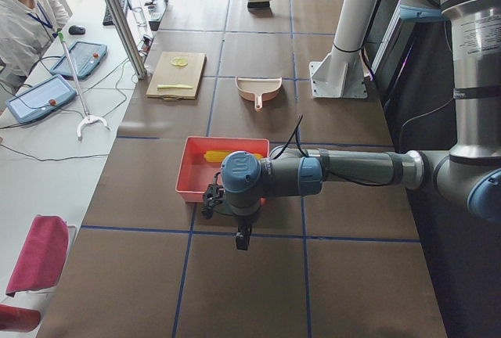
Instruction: Sweep and dump trash into bin
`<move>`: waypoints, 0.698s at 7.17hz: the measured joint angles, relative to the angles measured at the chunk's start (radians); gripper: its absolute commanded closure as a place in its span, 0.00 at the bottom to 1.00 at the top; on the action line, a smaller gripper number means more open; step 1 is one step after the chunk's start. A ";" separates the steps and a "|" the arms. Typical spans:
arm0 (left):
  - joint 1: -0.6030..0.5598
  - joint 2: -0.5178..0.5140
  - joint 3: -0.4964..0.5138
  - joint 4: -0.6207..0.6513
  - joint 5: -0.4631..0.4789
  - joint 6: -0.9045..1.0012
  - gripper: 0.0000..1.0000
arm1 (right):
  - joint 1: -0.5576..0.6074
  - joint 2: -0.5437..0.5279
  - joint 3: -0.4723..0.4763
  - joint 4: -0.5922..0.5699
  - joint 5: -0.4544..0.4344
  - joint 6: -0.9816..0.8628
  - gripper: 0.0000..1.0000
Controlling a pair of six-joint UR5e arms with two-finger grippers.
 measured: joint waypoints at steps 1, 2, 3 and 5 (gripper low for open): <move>0.000 -0.001 -0.002 0.000 0.000 0.000 0.00 | 0.079 0.024 -0.001 -0.059 0.002 -0.097 0.00; 0.001 -0.003 -0.002 0.000 0.000 0.000 0.00 | 0.167 0.057 -0.001 -0.152 0.004 -0.228 0.00; 0.001 -0.005 -0.002 0.000 0.000 -0.001 0.00 | 0.258 0.083 -0.001 -0.251 0.004 -0.367 0.00; 0.001 -0.007 0.002 -0.001 0.001 0.000 0.00 | 0.368 0.037 -0.014 -0.318 0.000 -0.493 0.00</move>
